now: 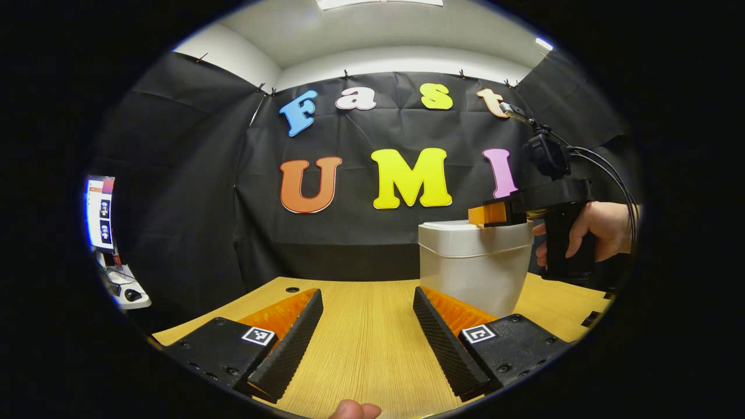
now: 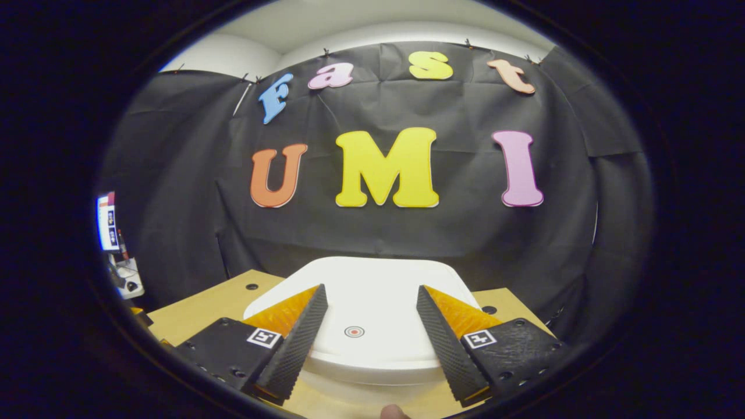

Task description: Press the lid of the desktop garbage bin to open it, pick up the crumpled paper on the desktop and throw it into the bin, then pick up the pop can on the desktop and drop it into the bin, and finally close the garbage bin lid.

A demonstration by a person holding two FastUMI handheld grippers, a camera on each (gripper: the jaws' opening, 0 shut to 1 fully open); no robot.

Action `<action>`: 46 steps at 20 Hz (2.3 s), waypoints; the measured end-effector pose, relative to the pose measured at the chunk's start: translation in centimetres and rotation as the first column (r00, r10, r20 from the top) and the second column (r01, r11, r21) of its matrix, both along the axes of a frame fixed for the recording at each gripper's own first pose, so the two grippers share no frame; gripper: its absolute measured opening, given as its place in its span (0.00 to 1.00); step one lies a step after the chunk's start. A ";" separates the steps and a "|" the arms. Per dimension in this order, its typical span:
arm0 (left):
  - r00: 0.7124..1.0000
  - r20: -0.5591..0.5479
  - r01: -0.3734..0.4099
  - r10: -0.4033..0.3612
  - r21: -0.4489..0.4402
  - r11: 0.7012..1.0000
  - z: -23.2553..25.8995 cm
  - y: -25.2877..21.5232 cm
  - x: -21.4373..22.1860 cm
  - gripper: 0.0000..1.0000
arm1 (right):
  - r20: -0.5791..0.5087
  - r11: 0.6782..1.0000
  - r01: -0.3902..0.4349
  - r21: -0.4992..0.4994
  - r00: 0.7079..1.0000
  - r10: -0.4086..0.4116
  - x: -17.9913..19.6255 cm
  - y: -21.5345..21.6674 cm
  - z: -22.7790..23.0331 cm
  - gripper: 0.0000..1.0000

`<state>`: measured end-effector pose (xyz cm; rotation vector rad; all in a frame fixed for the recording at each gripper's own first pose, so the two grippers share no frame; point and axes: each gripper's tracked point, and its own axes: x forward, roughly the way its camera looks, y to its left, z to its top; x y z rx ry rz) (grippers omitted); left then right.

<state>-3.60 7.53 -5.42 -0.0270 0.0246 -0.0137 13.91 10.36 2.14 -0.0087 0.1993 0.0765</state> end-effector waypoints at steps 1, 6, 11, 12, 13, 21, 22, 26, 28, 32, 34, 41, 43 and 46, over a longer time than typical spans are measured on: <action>1.000 0.001 0.002 -0.002 0.001 1.000 0.0 -0.1 0.1 1.00 | 0.008 1.000 0.001 0.010 1.000 -0.001 -0.1 0.0 0.2 0.97; 1.000 -0.003 0.007 -0.007 -0.005 1.000 -0.4 -0.2 0.2 1.00 | 0.047 0.999 0.030 0.042 0.998 -0.032 0.1 -1.6 1.4 0.95; 1.000 -0.005 0.009 -0.009 -0.003 1.000 -0.3 -0.6 0.2 1.00 | 0.149 0.998 0.052 0.046 0.987 -0.059 -3.4 -4.5 4.3 0.96; 1.000 -0.003 0.010 -0.010 -0.007 1.000 -0.2 -0.7 0.1 1.00 | 0.177 0.998 0.058 0.027 0.982 -0.062 -4.5 -5.1 4.8 0.96; 1.000 -0.002 0.010 -0.010 -0.011 1.000 -0.1 -0.8 0.1 1.00 | 0.191 0.998 0.062 0.005 0.980 -0.061 -5.7 -5.6 5.0 0.96; 0.999 0.008 0.031 -0.031 0.015 0.999 -0.1 -2.1 -0.2 1.00 | 0.230 0.989 0.143 -0.037 0.964 -0.131 -15.6 -8.9 -1.3 0.96; 0.999 0.011 0.039 -0.039 0.011 0.999 0.0 -2.3 -0.2 1.00 | 0.223 0.990 0.141 -0.010 0.965 -0.135 -16.6 -8.8 -2.4 0.96; 0.999 0.005 0.049 -0.049 -0.003 0.999 -0.2 -2.8 -0.3 1.00 | 0.211 0.987 0.162 -0.013 0.965 -0.156 -18.4 -8.7 -5.5 0.96; 0.999 0.006 0.041 -0.041 0.008 0.999 0.0 -2.7 -0.2 1.00 | 0.220 0.985 0.174 -0.015 0.961 -0.167 -18.6 -8.9 -5.4 0.96; 0.999 0.005 0.044 -0.044 0.001 0.999 -0.3 -3.3 -0.1 1.00 | 0.218 0.984 0.178 -0.021 0.961 -0.169 -19.0 -8.5 -5.4 0.96; 0.999 0.000 0.052 -0.052 0.000 0.999 -0.6 -3.3 0.0 1.00 | 0.217 0.985 0.172 -0.024 0.962 -0.163 -19.3 -8.3 -5.4 0.96; 1.000 -0.013 0.026 -0.026 -0.009 1.000 -1.1 -2.4 0.4 1.00 | 0.226 0.982 0.185 -0.034 0.959 -0.172 -19.8 -8.3 -5.1 0.96; 0.999 -0.013 0.036 -0.037 -0.007 0.999 -1.1 -2.9 0.4 1.00 | 0.231 0.980 0.192 -0.049 0.957 -0.176 -19.9 -8.3 -5.2 0.96; 0.999 -0.015 0.039 -0.039 -0.002 0.999 -1.2 -3.1 0.4 1.00 | 0.233 0.980 0.196 -0.041 0.956 -0.181 -20.0 -8.0 -5.2 0.94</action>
